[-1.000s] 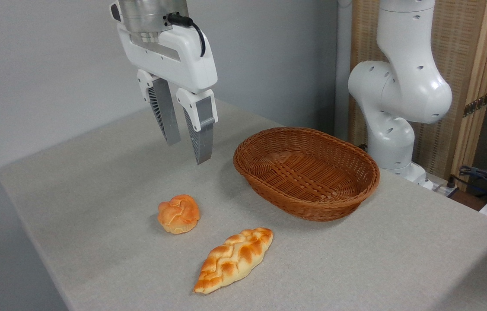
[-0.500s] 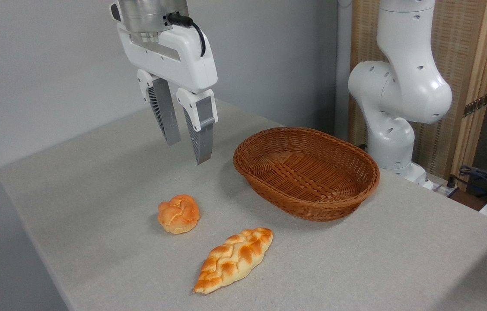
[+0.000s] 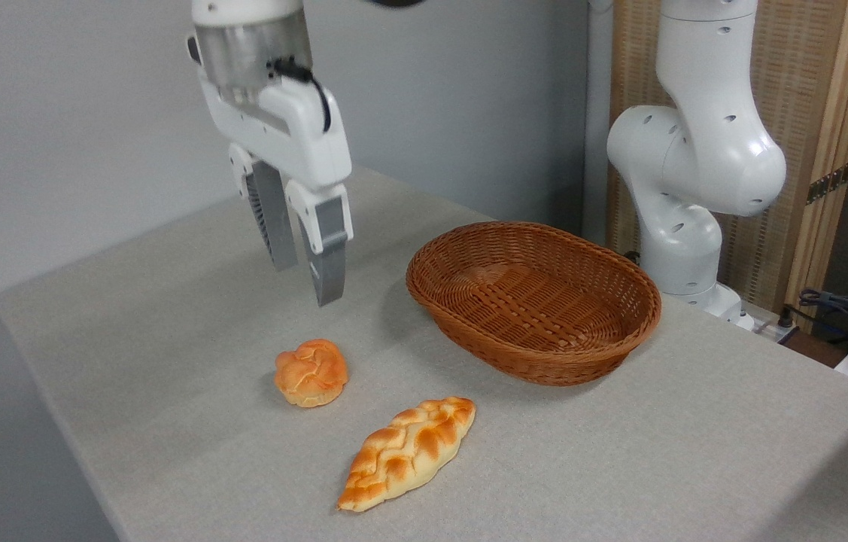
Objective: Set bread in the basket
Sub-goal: 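Lower the gripper onto the round bun and close around it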
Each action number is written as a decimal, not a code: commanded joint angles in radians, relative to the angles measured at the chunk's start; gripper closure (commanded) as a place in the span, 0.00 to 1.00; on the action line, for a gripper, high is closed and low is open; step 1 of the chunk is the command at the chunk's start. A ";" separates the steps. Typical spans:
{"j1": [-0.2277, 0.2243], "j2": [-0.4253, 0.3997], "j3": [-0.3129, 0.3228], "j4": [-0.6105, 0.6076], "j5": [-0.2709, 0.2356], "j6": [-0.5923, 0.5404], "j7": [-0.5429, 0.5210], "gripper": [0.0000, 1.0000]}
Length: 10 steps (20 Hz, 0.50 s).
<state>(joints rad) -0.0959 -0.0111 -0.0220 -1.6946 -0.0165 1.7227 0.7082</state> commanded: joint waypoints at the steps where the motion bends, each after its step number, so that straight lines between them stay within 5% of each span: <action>1: -0.017 -0.030 0.004 -0.118 -0.008 0.087 0.007 0.00; 6: -0.076 -0.027 0.005 -0.259 -0.003 0.302 0.008 0.00; 10: -0.108 -0.018 0.005 -0.298 -0.005 0.337 0.007 0.00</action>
<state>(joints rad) -0.1836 -0.0108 -0.0235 -1.9519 -0.0165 2.0295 0.7087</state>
